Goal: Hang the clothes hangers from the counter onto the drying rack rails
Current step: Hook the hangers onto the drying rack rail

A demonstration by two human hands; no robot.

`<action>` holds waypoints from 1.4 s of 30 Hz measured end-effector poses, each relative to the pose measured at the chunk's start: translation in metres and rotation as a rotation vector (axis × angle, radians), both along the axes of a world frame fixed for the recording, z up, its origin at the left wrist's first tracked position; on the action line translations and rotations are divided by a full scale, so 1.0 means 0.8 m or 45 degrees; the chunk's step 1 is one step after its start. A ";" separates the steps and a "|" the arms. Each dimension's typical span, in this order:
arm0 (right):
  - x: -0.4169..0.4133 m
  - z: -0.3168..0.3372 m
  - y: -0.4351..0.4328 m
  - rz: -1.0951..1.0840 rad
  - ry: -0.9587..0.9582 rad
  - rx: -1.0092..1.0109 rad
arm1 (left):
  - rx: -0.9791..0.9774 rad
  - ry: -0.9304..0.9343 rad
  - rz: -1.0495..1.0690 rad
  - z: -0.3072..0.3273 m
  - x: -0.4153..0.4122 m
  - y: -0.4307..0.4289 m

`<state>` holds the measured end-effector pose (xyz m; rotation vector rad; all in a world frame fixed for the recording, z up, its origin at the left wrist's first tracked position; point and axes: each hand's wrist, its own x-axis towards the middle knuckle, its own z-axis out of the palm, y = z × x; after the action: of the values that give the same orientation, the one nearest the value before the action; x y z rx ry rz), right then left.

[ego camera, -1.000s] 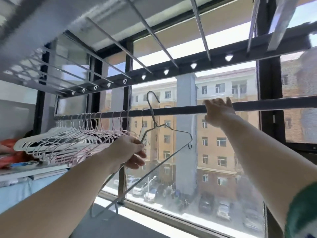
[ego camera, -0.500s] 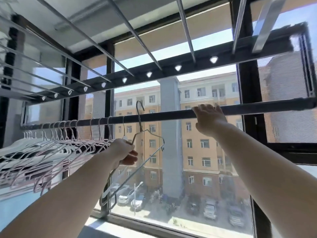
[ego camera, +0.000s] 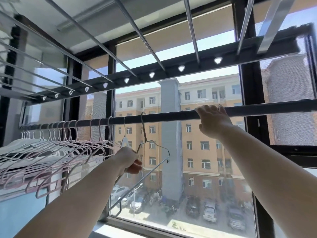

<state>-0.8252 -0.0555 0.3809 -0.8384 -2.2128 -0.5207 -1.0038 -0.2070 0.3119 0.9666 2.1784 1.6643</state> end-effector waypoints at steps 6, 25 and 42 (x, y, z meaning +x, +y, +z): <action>0.002 -0.001 -0.003 0.000 -0.007 0.009 | -0.031 0.021 0.005 -0.005 -0.001 -0.005; 0.040 -0.083 -0.035 -0.219 0.172 -0.012 | 0.121 1.228 0.090 -0.037 0.065 -0.052; 0.344 -0.222 -0.029 -0.632 -0.011 -0.278 | -0.047 0.992 -0.761 -0.130 0.311 0.019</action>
<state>-0.5500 -0.0785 0.2034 -1.5204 -2.0885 -0.5147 -0.7550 -0.1917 0.2079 2.2557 1.9411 1.0439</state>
